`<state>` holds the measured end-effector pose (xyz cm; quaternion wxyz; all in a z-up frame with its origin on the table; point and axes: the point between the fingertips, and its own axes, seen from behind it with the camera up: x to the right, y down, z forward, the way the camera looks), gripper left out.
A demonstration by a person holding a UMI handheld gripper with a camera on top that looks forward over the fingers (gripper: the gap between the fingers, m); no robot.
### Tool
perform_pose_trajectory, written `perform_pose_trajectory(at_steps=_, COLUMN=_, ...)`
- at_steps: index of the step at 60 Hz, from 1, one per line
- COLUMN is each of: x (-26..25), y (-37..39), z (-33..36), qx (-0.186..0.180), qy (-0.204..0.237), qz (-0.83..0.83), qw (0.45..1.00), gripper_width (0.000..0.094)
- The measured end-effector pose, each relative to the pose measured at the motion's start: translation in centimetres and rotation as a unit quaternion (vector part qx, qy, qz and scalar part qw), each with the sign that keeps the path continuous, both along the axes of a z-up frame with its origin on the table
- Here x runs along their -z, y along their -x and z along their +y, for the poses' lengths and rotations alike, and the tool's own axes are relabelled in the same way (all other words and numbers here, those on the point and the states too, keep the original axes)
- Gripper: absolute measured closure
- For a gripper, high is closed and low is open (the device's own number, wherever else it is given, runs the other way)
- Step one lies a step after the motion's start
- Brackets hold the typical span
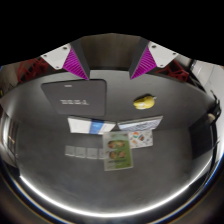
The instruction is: Arrange mouse
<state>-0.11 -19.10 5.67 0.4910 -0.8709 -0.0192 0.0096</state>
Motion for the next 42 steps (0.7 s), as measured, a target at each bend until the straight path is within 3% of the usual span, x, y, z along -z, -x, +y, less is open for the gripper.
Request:
perform_pose_trajectory(at_steps=6, x=1.0, y=3.8, z=0.1, qx=-0.066, qy=0.010, qz=0.003, qw=0.998, gripper_width=0.0112)
perform_pose_trajectory(at_steps=12, x=4.1, y=8.2, z=4.5, qx=-0.131, qy=0.023, qz=0.003, qw=0.991, gripper_width=0.0113)
perform_pose_trajectory(at_steps=21, x=6.6, y=14.5, z=8.7, qx=-0.166, qy=0.032, qz=0.021, qw=0.985, gripper_width=0.0116)
perform_pose_trajectory(at_steps=22, x=6.9, y=15.0, z=9.2, qx=-0.167, qy=0.035, qz=0.022, qw=0.985, gripper_width=0.0063)
perform_pose_trajectory(at_steps=24, x=6.8, y=15.5, z=10.6, qx=-0.162, qy=0.025, qz=0.012, qw=0.986, gripper_width=0.0108)
perform_pose_trajectory(at_steps=28, x=7.0, y=16.6, z=12.7, qx=-0.151, qy=0.023, qz=-0.004, qw=0.988, gripper_width=0.0105)
perform_pose_trajectory(at_steps=42, x=7.2, y=19.2, z=19.2, qx=-0.083, qy=0.065, qz=-0.005, qw=0.994, gripper_width=0.0110)
